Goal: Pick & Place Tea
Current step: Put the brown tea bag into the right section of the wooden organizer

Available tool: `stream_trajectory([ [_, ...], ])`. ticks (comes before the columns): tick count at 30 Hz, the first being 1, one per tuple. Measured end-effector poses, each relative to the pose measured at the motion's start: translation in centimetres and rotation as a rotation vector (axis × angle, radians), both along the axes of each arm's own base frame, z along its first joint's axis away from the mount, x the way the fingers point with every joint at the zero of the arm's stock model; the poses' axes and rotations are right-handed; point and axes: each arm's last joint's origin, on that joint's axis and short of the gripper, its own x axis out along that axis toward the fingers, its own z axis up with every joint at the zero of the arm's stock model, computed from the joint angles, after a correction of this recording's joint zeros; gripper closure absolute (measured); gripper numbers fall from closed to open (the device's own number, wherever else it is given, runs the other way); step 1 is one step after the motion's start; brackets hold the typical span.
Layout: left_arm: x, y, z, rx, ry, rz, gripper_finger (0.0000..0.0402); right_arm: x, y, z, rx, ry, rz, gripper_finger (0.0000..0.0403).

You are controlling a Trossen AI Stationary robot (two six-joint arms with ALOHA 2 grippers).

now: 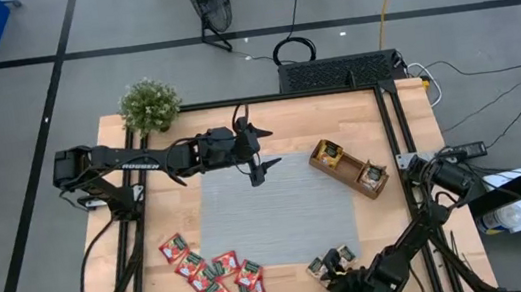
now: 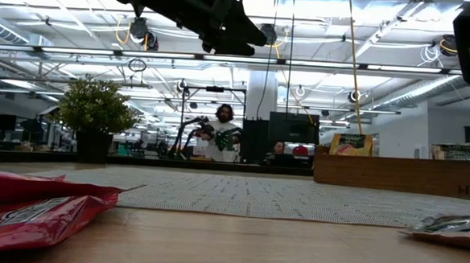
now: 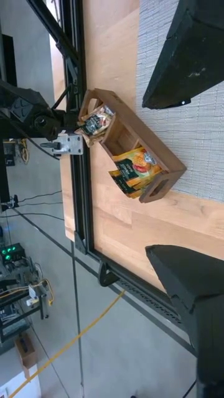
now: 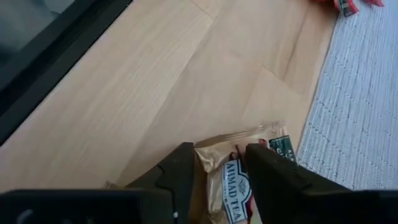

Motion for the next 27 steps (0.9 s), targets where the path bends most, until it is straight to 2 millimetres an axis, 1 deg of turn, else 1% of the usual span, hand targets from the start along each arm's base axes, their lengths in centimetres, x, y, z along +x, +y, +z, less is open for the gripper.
stream_trajectory([
  [4, 0.0, 0.0, 0.0, 0.000, 0.000, 0.000, 0.0036, -0.1, -0.2, -0.1, -0.020, 0.015, 0.002, 0.0300],
  [10, 0.0, 0.0, 0.0, 0.000, 0.000, 0.000, 0.0036, -0.2, -0.2, -0.2, -0.067, 0.028, 0.054, 0.0390],
  [14, 0.0, 0.0, 0.0, 0.000, 0.000, 0.000, 0.0036, 0.0, 0.0, 0.0, -0.105, 0.010, 0.100, 0.0399],
  [17, 0.0, 0.0, 0.0, 0.000, 0.000, 0.000, 0.0036, 0.0, 0.6, 0.9, -0.202, -0.081, 0.078, 0.0401],
  [20, 0.0, 0.0, 0.0, 0.000, 0.000, 0.000, 0.0036, -0.3, 1.2, 2.5, -0.351, -0.230, -0.013, 0.0402],
  [22, 0.0, 0.0, 0.0, 0.000, 0.000, 0.000, 0.0036, -0.7, 1.1, 3.3, -0.444, -0.347, -0.121, 0.0402],
  [24, 0.0, 0.0, 0.0, 0.000, 0.000, 0.000, 0.0036, -1.2, 0.6, 3.8, -0.509, -0.433, -0.205, 0.0402],
  [27, 0.0, 0.0, 0.0, 0.000, 0.000, 0.000, 0.0036, -1.4, -0.5, 4.0, -0.526, -0.500, -0.293, 0.0403],
])
